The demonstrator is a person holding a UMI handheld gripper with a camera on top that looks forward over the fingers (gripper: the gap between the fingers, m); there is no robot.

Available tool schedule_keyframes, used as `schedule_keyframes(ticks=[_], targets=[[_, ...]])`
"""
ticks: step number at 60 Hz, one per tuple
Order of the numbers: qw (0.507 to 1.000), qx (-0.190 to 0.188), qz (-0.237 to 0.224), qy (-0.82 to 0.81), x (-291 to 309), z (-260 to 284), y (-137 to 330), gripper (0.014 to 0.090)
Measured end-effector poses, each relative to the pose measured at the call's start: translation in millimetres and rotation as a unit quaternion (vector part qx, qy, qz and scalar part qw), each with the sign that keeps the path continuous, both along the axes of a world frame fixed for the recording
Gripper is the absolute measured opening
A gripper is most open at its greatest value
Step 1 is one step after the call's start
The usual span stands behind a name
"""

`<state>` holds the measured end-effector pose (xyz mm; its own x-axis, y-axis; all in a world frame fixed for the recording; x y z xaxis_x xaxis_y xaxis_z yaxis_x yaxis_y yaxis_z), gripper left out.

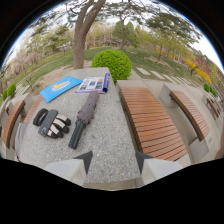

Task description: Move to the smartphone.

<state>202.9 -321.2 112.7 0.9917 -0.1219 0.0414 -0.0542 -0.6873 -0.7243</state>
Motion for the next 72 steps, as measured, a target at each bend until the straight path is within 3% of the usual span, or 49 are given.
schedule_keyframes(ticks=[13, 32, 49, 72], targets=[[1.000, -0.005, 0.018, 0.003, -13.7, -2.9, -7.0, 0.0850], [0.996, -0.021, 0.086, 0.026, -137.8, -20.4, 6.9, 0.0852], [0.995, -0.027, 0.090, 0.025, -237.4, -33.5, 75.2, 0.0849], [0.998, -0.040, 0.055, 0.009, -281.8, -70.9, 173.6, 0.0848]])
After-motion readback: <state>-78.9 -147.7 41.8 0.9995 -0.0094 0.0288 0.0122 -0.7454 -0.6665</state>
